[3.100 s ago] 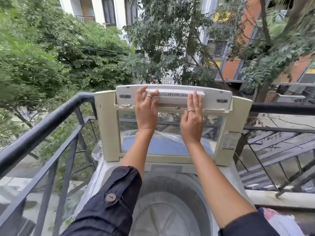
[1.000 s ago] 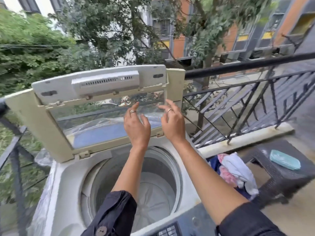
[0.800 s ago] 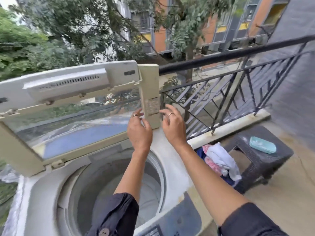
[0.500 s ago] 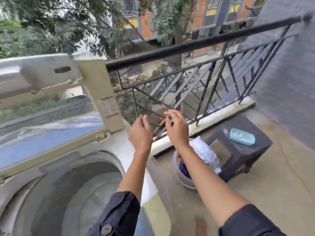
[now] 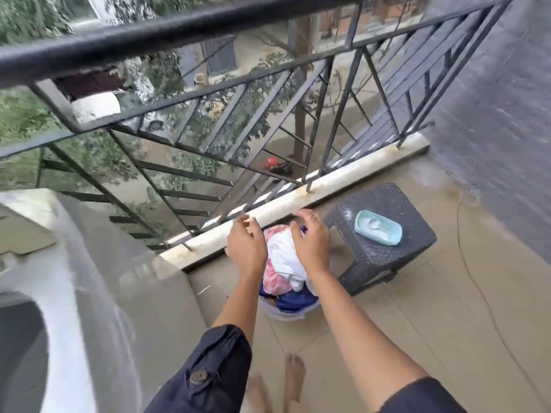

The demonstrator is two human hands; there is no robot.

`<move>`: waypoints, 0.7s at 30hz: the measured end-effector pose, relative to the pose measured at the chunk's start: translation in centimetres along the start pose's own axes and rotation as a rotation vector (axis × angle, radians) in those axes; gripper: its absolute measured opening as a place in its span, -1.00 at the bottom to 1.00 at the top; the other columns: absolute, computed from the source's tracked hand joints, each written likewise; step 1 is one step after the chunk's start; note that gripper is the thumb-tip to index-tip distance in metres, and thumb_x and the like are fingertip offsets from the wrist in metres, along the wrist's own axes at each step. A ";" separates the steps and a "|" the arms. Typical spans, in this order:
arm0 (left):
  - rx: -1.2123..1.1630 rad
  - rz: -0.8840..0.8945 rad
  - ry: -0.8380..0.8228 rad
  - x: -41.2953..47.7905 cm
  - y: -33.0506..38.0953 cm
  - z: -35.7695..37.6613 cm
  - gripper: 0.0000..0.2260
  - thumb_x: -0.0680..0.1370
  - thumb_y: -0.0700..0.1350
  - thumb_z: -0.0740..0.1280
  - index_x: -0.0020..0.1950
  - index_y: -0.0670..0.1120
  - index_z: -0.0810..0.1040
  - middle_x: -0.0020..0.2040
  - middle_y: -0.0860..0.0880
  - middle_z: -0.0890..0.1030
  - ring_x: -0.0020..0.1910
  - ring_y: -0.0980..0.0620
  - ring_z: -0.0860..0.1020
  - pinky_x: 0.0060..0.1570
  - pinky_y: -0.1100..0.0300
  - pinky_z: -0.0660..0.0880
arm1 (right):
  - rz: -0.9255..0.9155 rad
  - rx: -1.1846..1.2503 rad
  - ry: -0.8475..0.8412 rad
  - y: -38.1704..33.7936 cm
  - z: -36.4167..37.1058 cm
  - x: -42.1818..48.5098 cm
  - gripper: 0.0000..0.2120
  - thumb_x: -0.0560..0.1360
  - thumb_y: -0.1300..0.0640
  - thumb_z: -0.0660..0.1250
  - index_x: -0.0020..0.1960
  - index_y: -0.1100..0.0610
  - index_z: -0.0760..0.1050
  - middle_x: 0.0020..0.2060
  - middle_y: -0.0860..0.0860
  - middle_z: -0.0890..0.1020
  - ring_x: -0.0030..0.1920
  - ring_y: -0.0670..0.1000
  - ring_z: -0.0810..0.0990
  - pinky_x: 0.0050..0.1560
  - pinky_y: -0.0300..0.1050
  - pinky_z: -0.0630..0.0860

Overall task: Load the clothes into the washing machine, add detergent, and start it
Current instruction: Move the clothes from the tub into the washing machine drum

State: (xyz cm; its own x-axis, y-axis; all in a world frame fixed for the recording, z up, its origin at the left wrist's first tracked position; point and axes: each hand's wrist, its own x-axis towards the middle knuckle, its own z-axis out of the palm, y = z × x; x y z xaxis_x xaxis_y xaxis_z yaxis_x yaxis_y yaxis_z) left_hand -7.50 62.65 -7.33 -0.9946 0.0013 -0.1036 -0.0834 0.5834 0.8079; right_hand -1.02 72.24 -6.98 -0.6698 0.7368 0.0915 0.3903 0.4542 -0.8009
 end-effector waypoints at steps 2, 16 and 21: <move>0.064 -0.007 -0.026 0.6 -0.8 2.7 -0.72 0.60 -0.04 0.16 0.19 -0.15 0.53 0.13 -0.18 0.59 0.19 -0.19 0.49 0.17 -0.01 0.41 | 0.080 0.013 0.020 3.2 0.3 0.9 -0.78 0.47 0.24 0.29 0.09 0.16 0.57 0.09 0.06 0.61 0.12 0.05 0.56 0.12 -0.26 0.37; 0.229 -0.122 -0.354 6.3 -14.7 20.1 -0.37 0.58 0.14 0.20 0.54 -0.16 0.13 0.53 -0.20 0.16 0.52 -0.14 0.12 0.50 -0.02 0.06 | 0.642 0.111 -0.128 23.5 11.8 3.7 -0.34 0.42 -0.14 0.38 0.43 0.08 0.31 0.40 0.11 0.36 0.42 0.13 0.29 0.42 0.06 0.24; 0.372 -0.295 -0.579 8.1 -19.3 24.0 -0.23 0.48 0.37 0.16 0.54 -0.06 0.15 0.56 -0.15 0.04 0.54 -0.14 0.03 0.49 -0.08 0.05 | 0.895 0.184 -0.338 27.7 15.3 3.6 -0.18 0.35 -0.30 0.37 0.48 -0.05 0.16 0.51 0.11 0.09 0.47 0.17 0.17 0.40 0.02 0.22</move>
State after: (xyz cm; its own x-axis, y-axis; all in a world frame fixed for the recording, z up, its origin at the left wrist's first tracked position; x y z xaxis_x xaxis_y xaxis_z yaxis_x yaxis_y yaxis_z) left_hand -12.45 70.90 -37.66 -0.7341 0.1693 -0.6576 -0.2136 0.8617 0.4603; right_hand -2.30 79.82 -37.85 -0.3309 0.5756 -0.7478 0.7574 -0.3106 -0.5743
